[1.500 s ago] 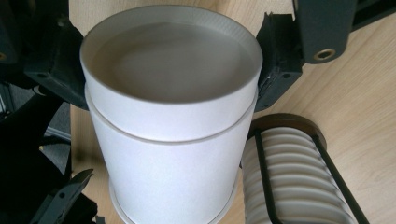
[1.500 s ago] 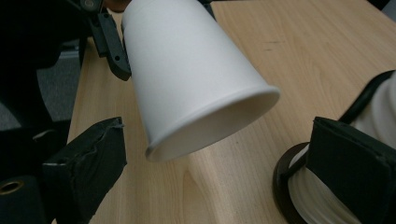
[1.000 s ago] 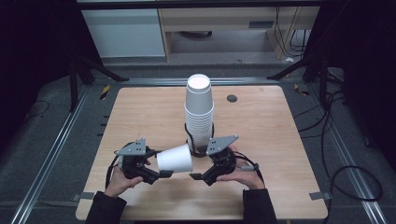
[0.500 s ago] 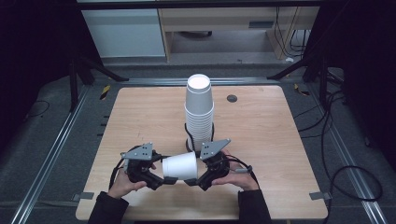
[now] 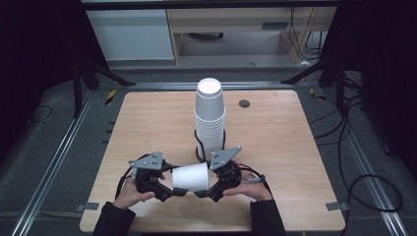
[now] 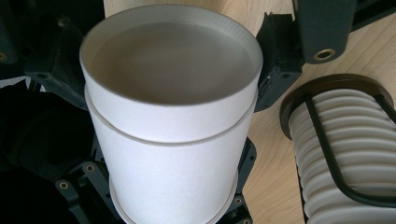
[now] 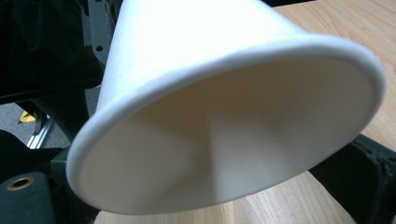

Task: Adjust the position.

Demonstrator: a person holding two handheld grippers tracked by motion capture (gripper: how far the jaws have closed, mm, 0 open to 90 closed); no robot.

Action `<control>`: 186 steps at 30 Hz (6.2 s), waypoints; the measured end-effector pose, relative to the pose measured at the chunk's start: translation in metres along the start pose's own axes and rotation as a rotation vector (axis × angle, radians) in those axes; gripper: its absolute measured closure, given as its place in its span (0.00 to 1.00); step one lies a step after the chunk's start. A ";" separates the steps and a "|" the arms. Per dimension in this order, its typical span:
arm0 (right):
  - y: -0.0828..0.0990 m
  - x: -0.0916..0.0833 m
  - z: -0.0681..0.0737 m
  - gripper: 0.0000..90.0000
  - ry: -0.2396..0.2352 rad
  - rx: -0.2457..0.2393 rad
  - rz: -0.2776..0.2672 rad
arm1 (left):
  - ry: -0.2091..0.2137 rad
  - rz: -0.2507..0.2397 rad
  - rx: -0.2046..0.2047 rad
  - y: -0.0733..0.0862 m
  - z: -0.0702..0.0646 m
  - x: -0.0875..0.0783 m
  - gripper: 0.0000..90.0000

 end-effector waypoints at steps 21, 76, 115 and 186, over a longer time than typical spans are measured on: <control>-0.002 0.000 0.003 0.10 -0.037 -0.007 -0.018 | 0.001 0.012 0.027 -0.001 -0.004 0.003 0.24; -0.028 0.027 -0.008 0.09 0.036 -0.214 0.446 | -0.151 0.253 0.079 0.019 0.009 0.015 0.24; -0.021 -0.030 -0.012 0.05 0.134 -0.012 0.009 | -0.194 0.049 0.020 0.008 0.017 -0.006 0.25; -0.026 -0.017 -0.011 0.11 0.037 0.029 -0.057 | -0.181 0.083 0.073 0.004 0.005 0.014 0.15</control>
Point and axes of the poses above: each handheld gripper's, and its own axes: x roughly forward along the jaws, y roughly out of its underside, z roughly to its left, the point moved 5 cm from there along x, roughly forward along the jaws, and after that the axes turned 1 degree about -y, right-handed, at the moved point
